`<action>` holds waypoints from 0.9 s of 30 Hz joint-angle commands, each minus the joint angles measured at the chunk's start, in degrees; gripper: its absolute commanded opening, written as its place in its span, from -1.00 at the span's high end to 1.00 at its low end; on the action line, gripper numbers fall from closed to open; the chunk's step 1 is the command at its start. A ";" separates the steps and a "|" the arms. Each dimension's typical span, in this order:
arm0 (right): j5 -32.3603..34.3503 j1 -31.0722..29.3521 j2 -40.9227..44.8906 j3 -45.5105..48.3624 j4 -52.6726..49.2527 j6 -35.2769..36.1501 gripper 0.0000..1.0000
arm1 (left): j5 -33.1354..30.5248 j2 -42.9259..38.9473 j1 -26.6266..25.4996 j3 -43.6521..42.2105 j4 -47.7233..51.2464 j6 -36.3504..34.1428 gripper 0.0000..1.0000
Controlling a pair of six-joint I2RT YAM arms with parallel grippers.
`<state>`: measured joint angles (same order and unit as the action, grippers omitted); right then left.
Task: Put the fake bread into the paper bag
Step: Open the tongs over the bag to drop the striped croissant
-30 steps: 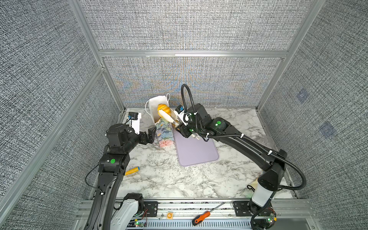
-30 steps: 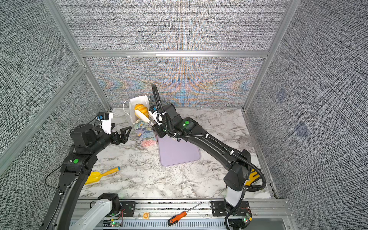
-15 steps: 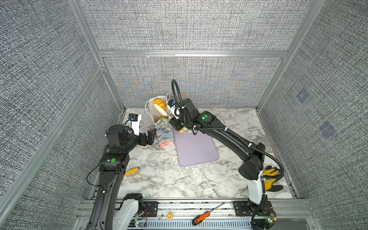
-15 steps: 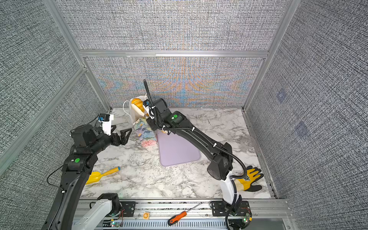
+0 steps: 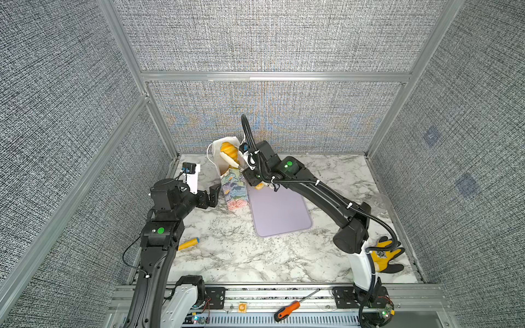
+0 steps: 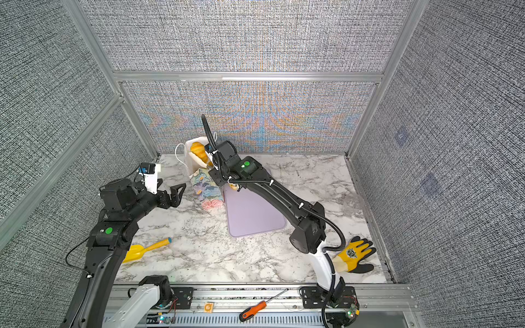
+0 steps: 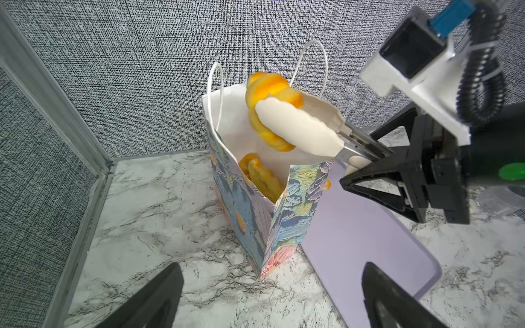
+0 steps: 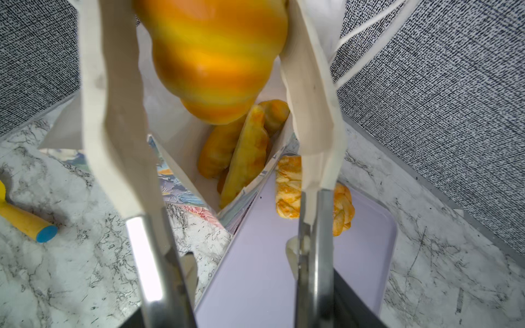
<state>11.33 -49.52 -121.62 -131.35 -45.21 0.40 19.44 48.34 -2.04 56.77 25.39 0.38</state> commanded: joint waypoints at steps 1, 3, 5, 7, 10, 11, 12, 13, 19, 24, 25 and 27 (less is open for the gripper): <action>1.02 -0.06 0.16 -1.27 -0.37 0.52 -0.34 | -0.94 0.00 0.10 0.27 0.67 -1.13 -0.99; 0.98 -0.06 0.56 -1.54 -0.41 0.72 -0.37 | -0.98 0.18 0.08 0.36 0.89 -1.00 -0.99; 0.97 -0.12 0.97 -1.59 -0.52 1.15 -0.37 | -1.89 -0.14 0.05 0.27 0.57 -0.63 -0.99; 1.12 -0.14 1.55 -1.51 -0.88 1.44 -0.37 | -3.39 -0.89 0.05 0.26 0.07 -0.32 -0.99; 1.24 -0.23 2.78 -1.13 -1.06 2.13 -0.38 | -4.17 -1.74 0.02 0.44 -0.38 0.02 -0.99; 1.23 -0.23 3.20 -1.07 -1.06 2.25 -0.38 | -4.07 -1.91 -0.03 0.44 -0.44 0.06 -0.99; 1.24 -0.32 3.87 -0.78 -1.00 2.47 -0.38 | -3.85 -2.02 -0.04 0.44 -0.59 0.05 -0.99; 1.07 -0.32 4.66 -0.37 -0.77 2.72 -0.38 | -3.48 -2.10 -0.04 0.31 -0.75 0.05 -0.99; 1.74 -0.49 10.73 5.21 1.50 4.30 -0.39 | 0.02 -2.20 -0.04 -0.96 -1.19 -0.21 -0.99; 5.23 -0.49 16.20 11.78 2.93 5.21 -0.39 | 2.68 -2.87 -0.13 -1.39 -2.17 0.92 -0.99; 5.84 -0.38 17.36 13.28 3.34 5.46 -0.39 | 2.92 -3.06 -0.11 -1.38 -2.38 1.24 -0.99; 7.27 -0.31 19.29 16.08 3.96 5.59 -0.39 | 3.48 -3.29 -0.17 -1.40 -2.47 1.46 -0.99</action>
<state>15.49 -49.89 -104.16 -117.21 -44.10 5.13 20.95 45.32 -2.15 55.35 25.06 1.15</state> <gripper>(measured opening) 0.695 0.994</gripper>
